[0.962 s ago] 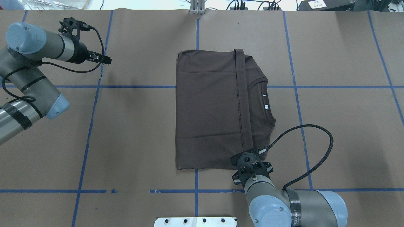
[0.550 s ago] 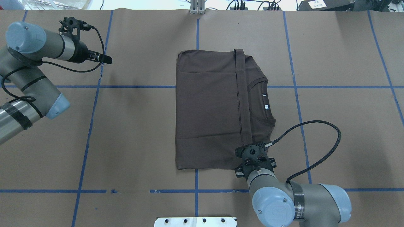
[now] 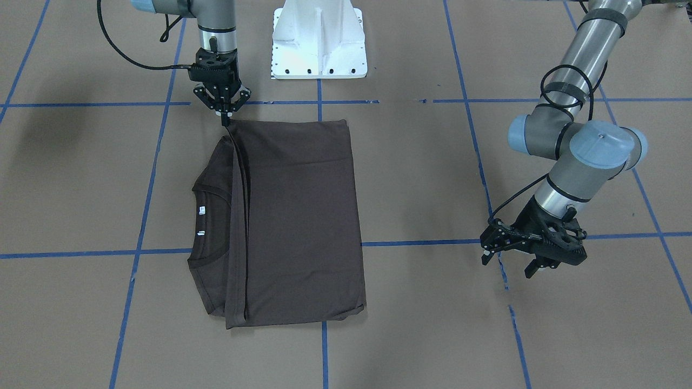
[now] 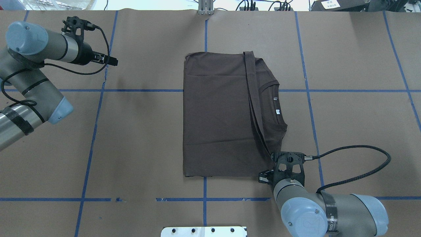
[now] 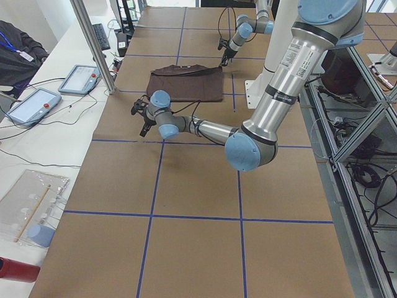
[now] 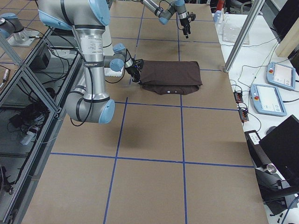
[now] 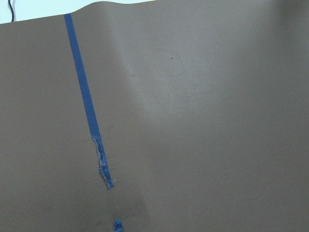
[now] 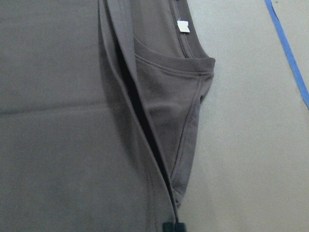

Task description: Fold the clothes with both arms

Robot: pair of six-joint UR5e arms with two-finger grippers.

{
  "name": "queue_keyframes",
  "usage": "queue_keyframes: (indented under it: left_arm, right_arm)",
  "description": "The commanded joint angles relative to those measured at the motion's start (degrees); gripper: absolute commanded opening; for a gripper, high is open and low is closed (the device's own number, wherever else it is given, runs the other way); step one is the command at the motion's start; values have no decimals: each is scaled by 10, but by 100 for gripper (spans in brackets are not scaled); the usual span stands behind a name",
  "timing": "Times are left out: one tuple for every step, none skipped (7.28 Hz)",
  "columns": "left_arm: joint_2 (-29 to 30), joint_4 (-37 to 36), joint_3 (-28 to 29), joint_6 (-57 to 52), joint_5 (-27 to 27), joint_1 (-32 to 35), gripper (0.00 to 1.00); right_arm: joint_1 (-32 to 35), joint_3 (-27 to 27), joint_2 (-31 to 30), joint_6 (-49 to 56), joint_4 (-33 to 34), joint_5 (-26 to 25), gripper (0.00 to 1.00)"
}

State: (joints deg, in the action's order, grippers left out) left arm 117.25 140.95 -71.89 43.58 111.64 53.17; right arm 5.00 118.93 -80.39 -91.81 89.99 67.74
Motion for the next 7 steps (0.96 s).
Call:
queue_keyframes:
  left_arm:
    - [0, 0, 1, 0, 0, 0, 100]
    - [0, 1, 2, 0, 0, 0, 100]
    - [0, 1, 2, 0, 0, 0, 100]
    - [0, 1, 1, 0, 0, 0, 100]
    - [0, 1, -1, 0, 0, 0, 100]
    - [0, 0, -6, 0, 1, 0, 100]
    - [0, -2, -11, 0, 1, 0, 100]
  right_arm:
    - [-29, -2, -19, -53, 0, -20, 0]
    - [-29, 1, -21, -61, 0, -20, 0]
    - [-30, 1, -18, -60, 0, -19, 12]
    - [-28, 7, -14, -53, -2, -11, 99]
    - [-20, 39, -12, -50, -4, 11, 100]
    - [9, 59, -13, -16, -32, 51, 100]
    - [50, 59, -13, 17, -63, 86, 100]
